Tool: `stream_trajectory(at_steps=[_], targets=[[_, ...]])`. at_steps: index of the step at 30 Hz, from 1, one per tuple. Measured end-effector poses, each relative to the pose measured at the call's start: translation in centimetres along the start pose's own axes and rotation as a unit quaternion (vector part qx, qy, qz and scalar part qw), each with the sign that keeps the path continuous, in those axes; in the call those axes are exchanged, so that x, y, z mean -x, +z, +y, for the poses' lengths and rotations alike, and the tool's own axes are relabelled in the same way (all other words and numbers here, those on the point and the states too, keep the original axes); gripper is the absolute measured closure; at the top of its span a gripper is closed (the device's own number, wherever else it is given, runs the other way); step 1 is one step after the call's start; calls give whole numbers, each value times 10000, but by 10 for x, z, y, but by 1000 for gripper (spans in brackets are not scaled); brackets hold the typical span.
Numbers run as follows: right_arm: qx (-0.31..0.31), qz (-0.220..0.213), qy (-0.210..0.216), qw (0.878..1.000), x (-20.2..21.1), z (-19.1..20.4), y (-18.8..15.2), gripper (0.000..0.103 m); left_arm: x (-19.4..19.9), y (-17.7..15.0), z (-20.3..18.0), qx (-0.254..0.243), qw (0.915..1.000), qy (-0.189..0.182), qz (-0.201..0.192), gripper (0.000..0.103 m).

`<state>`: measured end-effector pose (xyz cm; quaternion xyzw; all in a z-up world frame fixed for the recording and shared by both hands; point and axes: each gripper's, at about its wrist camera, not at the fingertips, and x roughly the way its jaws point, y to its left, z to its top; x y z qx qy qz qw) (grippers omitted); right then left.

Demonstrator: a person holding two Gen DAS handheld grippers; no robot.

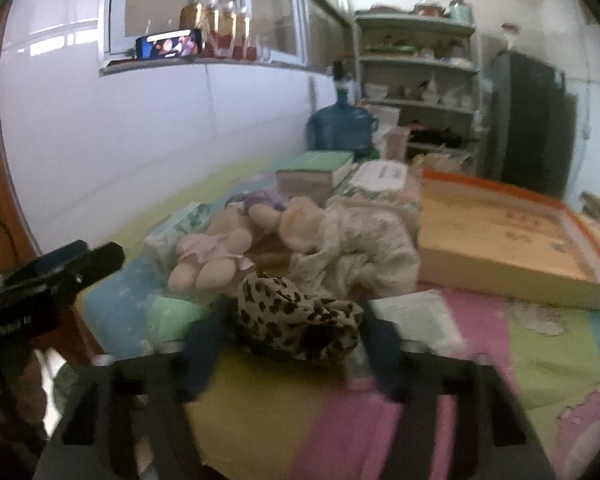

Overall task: Organize soft objects
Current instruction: 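Grasp the leopard-print cloth with the right gripper while the left gripper grasps the bagged mint-green item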

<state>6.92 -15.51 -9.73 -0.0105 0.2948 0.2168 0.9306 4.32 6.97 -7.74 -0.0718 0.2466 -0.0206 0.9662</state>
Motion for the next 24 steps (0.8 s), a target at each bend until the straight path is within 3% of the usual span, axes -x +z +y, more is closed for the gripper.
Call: stream_trajectory(at_steps=[1, 4, 12, 14, 17, 19, 24], targets=[[-34, 62, 32, 10000, -3, -1, 0, 81, -1, -2, -3, -50, 10000, -60, 38, 17], [-208, 63, 244, 9995, -2, -8, 2, 88, -5, -10, -13, -144, 9994, -238, 182, 17], [-233, -597, 408, 9971, 34, -15, 16, 90, -31, -21, -34, -230, 9970, -402, 626, 19], [-234, -727, 400, 9963, 44, -16, 17, 90, -37, -23, -35, -159, 9960, -468, 742, 33], [-239, -820, 367, 9957, 54, -18, 19, 90, -40, -26, -36, -73, 9954, -539, 790, 41], [-260, -882, 358, 9951, 60, -19, 19, 90, -38, -26, -41, -172, 9954, -577, 751, 53], [-327, -970, 326, 9942, 69, -23, 19, 90, -34, -28, -46, -291, 9960, -498, 687, 55]])
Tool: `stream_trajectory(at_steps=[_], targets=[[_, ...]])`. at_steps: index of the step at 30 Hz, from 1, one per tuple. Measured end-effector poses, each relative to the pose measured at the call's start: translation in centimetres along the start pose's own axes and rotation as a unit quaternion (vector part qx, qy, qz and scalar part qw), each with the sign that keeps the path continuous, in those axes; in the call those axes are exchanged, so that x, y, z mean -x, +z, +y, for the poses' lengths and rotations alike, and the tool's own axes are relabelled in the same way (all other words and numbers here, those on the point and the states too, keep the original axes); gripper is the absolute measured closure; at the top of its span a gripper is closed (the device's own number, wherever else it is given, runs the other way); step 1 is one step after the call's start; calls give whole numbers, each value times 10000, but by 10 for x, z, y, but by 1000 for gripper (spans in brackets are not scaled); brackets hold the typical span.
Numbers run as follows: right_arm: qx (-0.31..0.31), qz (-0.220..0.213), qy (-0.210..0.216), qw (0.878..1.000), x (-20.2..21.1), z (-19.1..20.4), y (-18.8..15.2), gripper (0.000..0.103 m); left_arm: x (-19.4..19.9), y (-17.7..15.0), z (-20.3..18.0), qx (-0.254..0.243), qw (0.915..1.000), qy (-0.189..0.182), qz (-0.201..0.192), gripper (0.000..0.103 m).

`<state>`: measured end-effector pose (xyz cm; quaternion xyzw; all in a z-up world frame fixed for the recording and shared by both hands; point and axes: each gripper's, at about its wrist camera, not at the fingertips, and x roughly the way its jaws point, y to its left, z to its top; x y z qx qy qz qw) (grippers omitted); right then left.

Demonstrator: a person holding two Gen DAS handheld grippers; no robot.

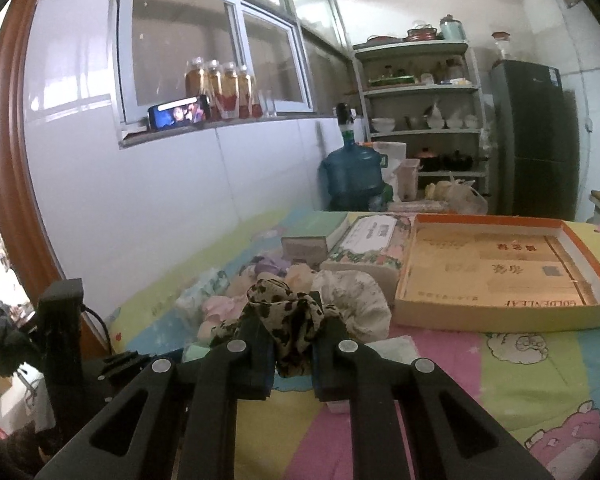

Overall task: Organize soft objects
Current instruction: 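Grasp the leopard-print cloth with the right gripper while the left gripper grasps the bagged mint-green item, then carry the leopard cloth and mint-green item with both grippers over the orange-rimmed box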

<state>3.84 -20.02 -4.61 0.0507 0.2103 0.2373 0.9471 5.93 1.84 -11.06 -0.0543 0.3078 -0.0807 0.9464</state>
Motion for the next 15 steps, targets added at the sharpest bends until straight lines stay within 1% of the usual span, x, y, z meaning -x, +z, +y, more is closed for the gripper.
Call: stream_trajectory(at_steps=[3, 6, 15], targets=[[-23, -51, -27, 10000, 4, -2, 1, 90, 4, 2, -1, 32, 10000, -64, -32, 55], [-68, -117, -70, 9999, 9, -6, 1, 90, 11, 5, -6, -33, 9998, -135, -162, 56], [-214, -372, -341, 9985, 31, -25, 4, 90, 29, 25, -30, -395, 9961, -612, -492, 56]])
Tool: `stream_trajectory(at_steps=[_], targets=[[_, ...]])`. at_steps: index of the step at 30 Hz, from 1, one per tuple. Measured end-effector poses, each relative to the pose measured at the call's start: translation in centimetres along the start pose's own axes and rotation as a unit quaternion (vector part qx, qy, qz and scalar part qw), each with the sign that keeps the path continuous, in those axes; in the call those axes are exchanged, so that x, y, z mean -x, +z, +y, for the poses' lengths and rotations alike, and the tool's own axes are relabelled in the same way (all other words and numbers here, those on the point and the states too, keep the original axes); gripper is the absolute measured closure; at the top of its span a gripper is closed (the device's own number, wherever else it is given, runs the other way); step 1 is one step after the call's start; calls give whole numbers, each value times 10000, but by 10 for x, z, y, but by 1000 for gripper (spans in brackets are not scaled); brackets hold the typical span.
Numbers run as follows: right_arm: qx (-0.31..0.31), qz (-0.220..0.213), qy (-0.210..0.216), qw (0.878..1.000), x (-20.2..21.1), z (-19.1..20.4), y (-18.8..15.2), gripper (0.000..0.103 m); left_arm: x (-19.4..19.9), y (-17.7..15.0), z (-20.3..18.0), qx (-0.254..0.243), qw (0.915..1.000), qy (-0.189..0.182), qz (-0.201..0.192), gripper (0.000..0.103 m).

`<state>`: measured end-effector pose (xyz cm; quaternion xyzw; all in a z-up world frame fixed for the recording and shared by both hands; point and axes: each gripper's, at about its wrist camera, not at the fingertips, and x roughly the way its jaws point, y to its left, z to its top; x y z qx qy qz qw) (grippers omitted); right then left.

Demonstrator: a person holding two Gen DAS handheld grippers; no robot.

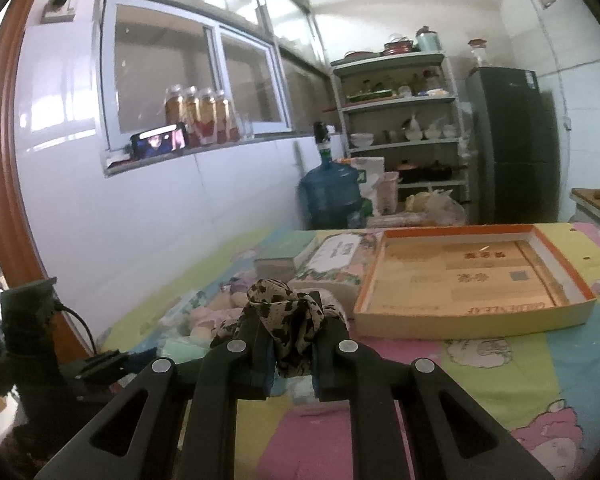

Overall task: Organize soft objects
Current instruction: 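Carry the leopard cloth and mint-green item with both grippers over the orange-rimmed box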

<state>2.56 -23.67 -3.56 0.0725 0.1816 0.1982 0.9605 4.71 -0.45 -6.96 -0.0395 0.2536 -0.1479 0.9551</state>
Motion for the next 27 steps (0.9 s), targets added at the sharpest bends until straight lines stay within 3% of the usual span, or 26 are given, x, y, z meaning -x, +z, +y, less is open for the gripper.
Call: stream_trajectory(at_steps=[11, 27], targets=[[-213, -292, -423, 9985, 23, -37, 10, 90, -7, 32, -27, -129, 9992, -365, -93, 55], [-279, -530, -1183, 9912, 36, -110, 44, 89, -66, 89, -96, -300, 9986, -413, -112, 55]])
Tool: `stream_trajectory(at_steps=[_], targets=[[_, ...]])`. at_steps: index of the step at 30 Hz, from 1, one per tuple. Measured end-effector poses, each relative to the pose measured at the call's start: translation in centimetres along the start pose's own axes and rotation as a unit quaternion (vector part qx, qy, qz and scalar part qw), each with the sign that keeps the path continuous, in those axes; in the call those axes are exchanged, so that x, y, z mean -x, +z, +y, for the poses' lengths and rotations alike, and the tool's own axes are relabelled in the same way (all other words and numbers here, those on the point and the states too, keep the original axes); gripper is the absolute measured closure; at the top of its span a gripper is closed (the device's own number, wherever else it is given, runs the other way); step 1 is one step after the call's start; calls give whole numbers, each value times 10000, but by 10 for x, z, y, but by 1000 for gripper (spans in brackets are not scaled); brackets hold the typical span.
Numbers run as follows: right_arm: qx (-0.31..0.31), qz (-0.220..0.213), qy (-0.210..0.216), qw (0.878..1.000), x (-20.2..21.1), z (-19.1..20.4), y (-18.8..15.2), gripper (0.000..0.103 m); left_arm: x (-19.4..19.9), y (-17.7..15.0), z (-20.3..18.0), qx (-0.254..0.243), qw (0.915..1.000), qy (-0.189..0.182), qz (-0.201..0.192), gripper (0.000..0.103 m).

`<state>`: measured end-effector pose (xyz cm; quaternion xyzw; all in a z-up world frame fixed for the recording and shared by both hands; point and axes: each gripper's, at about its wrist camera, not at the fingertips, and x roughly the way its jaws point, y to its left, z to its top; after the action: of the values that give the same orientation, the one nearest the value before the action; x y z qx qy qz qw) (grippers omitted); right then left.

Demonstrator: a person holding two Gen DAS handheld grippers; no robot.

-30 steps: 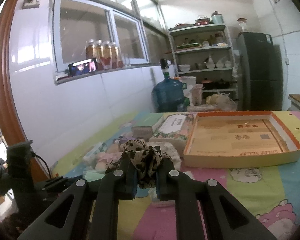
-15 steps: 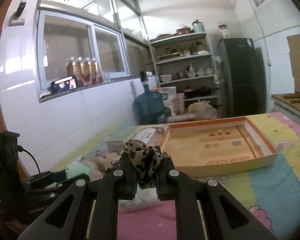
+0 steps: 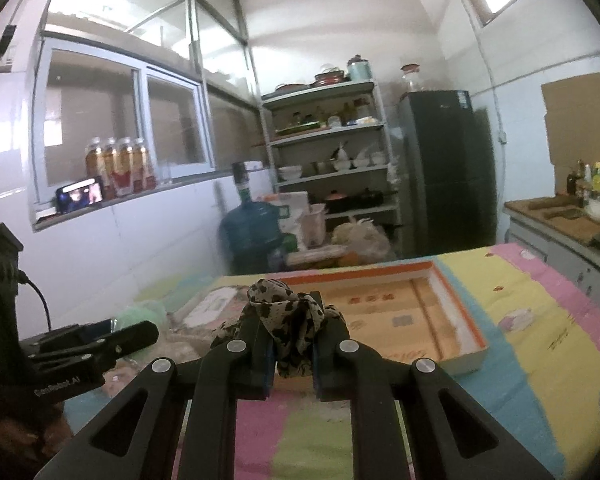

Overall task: Organize soft objects
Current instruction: 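Carry the leopard cloth and mint-green item with both grippers over the orange-rimmed box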

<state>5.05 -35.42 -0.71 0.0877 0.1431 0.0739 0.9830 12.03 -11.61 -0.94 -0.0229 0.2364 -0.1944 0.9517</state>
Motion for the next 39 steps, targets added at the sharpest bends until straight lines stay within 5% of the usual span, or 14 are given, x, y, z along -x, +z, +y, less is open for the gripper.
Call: stream_trajectory(at_steps=[9, 20, 30, 39], targets=[[-87, 156, -342, 9993, -34, -50, 24, 89, -56, 28, -28, 95, 9998, -87, 180, 55], [-415, 636, -223, 9969, -102, -111, 32, 89, -146, 47, -54, 290, 9978, -2, 596, 56], [-821, 1184, -277, 9892, -156, -142, 15, 89, -218, 38, -57, 414, 9893, -10, 1396, 56], [-806, 1477, -327, 9852, -172, -144, 6, 89, -242, 28, -56, 401, 9815, 31, 1874, 56]])
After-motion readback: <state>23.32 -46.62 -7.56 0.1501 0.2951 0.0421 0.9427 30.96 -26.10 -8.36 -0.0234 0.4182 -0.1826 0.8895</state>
